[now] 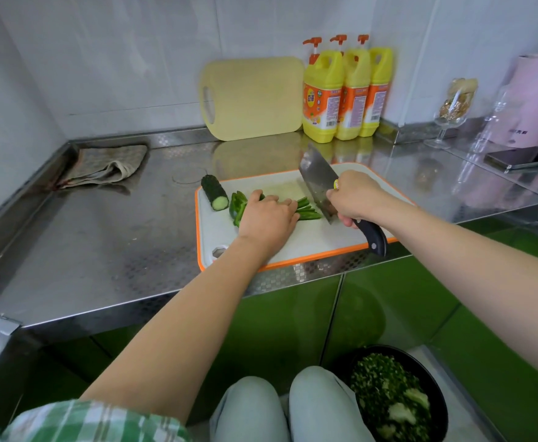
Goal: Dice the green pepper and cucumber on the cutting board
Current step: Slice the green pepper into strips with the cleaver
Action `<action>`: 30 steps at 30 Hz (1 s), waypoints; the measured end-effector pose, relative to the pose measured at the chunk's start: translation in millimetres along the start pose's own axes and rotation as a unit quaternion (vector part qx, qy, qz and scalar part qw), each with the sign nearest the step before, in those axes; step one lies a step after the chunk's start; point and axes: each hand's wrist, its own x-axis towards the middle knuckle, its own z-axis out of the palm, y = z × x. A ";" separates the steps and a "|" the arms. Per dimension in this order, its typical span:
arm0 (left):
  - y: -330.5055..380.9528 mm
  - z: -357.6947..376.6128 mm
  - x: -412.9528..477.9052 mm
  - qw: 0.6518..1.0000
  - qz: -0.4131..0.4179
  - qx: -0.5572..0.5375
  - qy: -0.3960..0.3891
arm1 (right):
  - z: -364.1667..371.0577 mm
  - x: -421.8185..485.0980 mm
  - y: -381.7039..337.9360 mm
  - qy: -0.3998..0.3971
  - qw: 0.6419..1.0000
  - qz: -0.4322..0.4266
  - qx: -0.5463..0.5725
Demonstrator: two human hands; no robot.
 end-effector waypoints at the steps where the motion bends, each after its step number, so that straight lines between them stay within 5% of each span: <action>1: 0.0 -0.2 -0.1 1.000 -0.002 -0.001 0.000 | -3.2 -1.7 -3.3 -0.016 1.000 0.002 -0.020; 10: 1.2 -2.6 -2.0 1.000 -0.006 -0.008 0.011 | -2.7 -4.1 -22.7 -0.087 0.973 0.008 -0.213; 19: 2.4 -6.8 -4.7 1.000 -0.010 -0.014 0.013 | 4.8 5.3 -2.7 0.001 0.999 0.006 -0.033; 30: 1.3 -2.7 -3.5 1.000 -0.011 -0.014 0.018 | 4.5 -2.7 -19.2 -0.079 0.983 -0.002 -0.163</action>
